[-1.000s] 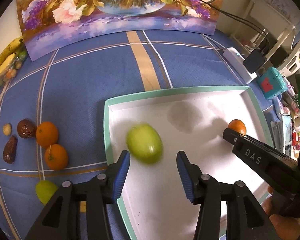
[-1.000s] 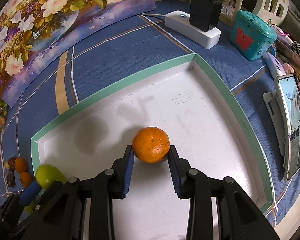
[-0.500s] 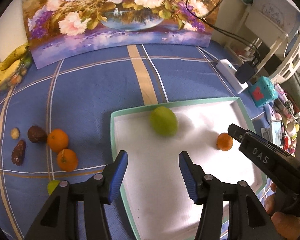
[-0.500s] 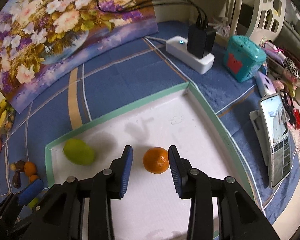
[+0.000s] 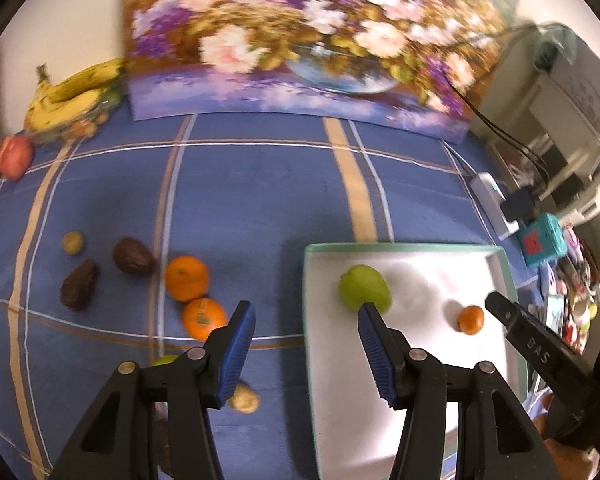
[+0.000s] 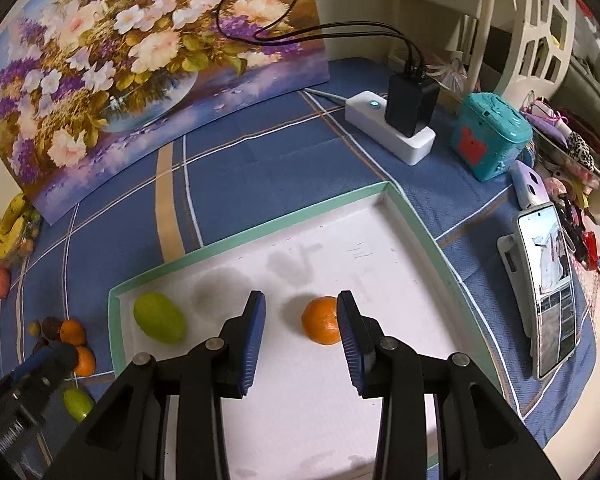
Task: Organize fruits
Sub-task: 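Open the right tool to drop the orange into the white tray, then move both open tools from the tray back toward the remaining fruits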
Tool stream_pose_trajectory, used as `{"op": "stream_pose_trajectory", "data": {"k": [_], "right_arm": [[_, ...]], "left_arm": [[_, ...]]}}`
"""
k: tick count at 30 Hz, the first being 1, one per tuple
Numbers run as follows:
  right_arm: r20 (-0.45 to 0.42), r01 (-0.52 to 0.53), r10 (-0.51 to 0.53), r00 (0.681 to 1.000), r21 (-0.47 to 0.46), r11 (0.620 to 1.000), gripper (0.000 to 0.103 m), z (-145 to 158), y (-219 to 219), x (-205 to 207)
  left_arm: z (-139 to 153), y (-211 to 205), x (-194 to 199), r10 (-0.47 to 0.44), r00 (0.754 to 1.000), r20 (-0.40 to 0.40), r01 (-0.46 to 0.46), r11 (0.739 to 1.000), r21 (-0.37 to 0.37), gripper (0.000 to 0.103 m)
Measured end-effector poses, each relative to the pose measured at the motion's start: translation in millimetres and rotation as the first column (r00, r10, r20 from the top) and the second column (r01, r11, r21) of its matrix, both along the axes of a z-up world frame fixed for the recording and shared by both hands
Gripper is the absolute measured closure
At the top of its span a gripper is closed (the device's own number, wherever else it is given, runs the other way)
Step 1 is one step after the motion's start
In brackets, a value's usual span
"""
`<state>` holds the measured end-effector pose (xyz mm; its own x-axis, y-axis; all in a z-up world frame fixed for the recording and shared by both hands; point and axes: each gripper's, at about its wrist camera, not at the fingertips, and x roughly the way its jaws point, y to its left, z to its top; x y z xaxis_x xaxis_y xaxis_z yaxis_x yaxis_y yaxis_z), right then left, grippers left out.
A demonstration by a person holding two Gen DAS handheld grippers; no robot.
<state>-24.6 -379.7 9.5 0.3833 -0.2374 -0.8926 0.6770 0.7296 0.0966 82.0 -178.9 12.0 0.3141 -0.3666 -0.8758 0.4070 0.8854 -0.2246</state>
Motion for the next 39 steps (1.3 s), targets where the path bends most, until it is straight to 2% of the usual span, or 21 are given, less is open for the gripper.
{"op": "stream_pose_trajectory", "data": {"k": [6,15,19,21,22,23,24,26,28,29,30,33,36,39], "right_arm": [[0.018,-0.046,0.046,0.999,0.004,0.999,0.065,4.7,13.2,6.2],[0.028,-0.101,0.101,0.994,0.011,0.995,0.065,6.4,31.1,14.8],[0.032,-0.121,0.121,0.992,0.005,0.993,0.065,8.7,37.7,17.9],[0.028,-0.125,0.125,0.992,0.001,0.992,0.065,8.7,39.5,19.1],[0.024,-0.128,0.128,0.992,-0.001,0.992,0.062,8.3,40.4,19.7],[0.020,-0.131,0.131,0.991,-0.002,0.991,0.052,7.5,41.3,20.4],[0.017,-0.135,0.135,0.991,-0.005,0.991,0.042,6.6,42.5,21.3],[0.014,-0.144,0.145,0.989,-0.007,0.989,0.039,5.6,44.7,23.1],[0.009,-0.159,0.159,0.987,-0.014,0.987,0.036,4.6,48.2,25.4],[0.003,-0.167,0.167,0.986,-0.018,0.986,0.031,3.8,50.1,26.8],[-0.004,-0.178,0.178,0.984,-0.024,0.984,0.028,2.6,53.0,28.6],[-0.013,-0.213,0.213,0.977,-0.026,0.977,0.025,-1.1,60.6,33.0],[-0.029,-0.226,0.226,0.974,-0.030,0.974,0.011,-5.3,66.1,35.8],[-0.021,-0.238,0.237,0.971,-0.031,0.971,0.011,-6.5,70.5,36.6]], "left_arm": [[0.7,35.2,12.4,0.099,0.995,-0.018,-0.100,0.995,-0.019,0.046],[-1.6,98.5,26.6,0.262,0.964,-0.043,-0.263,0.964,-0.033,0.045],[-1.4,124.9,30.3,0.333,0.942,-0.039,-0.334,0.942,-0.029,0.030],[-2.6,134.7,30.9,0.357,0.934,-0.035,-0.358,0.934,-0.020,0.030],[-4.3,140.5,31.3,0.372,0.928,-0.037,-0.372,0.928,-0.012,0.025],[-6.1,144.5,31.6,0.383,0.923,-0.039,-0.384,0.923,-0.002,0.021],[-7.6,147.0,32.5,0.390,0.920,-0.041,-0.390,0.921,0.005,0.012],[-10.3,152.9,32.2,0.404,0.914,-0.040,-0.403,0.915,0.023,0.007],[-10.7,157.0,31.8,0.410,0.911,-0.035,-0.409,0.912,0.033,0.007],[-10.4,159.0,31.2,0.412,0.911,-0.028,-0.411,0.911,0.037,0.006],[-10.0,161.0,30.9,0.416,0.909,-0.020,-0.414,0.909,0.045,0.000],[-8.6,166.7,29.5,0.424,0.906,0.006,-0.423,0.904,0.055,0.000],[-7.1,174.4,29.4,0.432,0.902,0.021,-0.433,0.900,0.051,0.000],[-4.1,180.1,29.7,0.441,0.896,0.041,-0.443,0.895,0.043,0.000]]}}
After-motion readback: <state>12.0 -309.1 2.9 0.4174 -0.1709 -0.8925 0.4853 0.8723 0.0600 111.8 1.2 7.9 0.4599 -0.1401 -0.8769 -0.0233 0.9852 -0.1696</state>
